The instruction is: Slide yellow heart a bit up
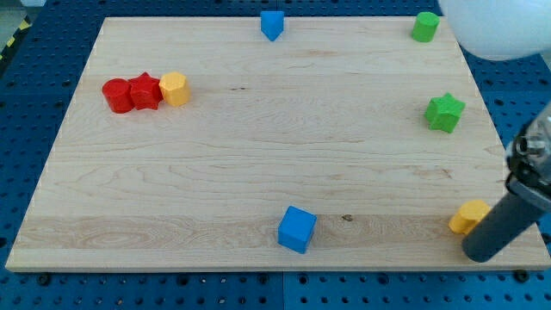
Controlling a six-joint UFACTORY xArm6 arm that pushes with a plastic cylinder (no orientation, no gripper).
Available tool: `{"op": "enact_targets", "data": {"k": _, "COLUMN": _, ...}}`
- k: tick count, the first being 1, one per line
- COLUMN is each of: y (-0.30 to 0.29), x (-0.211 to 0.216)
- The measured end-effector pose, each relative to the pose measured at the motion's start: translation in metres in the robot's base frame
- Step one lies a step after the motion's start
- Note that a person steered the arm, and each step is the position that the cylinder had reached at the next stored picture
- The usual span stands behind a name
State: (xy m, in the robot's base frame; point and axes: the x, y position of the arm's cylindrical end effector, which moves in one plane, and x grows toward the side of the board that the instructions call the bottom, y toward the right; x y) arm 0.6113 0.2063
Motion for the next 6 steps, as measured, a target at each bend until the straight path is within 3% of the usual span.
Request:
{"op": "enact_targets", "data": {"k": 1, "y": -0.017, "x": -0.016}}
{"op": "enact_targets", "data": {"k": 4, "y": 0.031, "x": 0.007}}
{"op": "enact_targets", "data": {"k": 5, "y": 0.053, "x": -0.001}}
{"op": "enact_targets", "data": {"k": 6, "y": 0.039, "x": -0.01}}
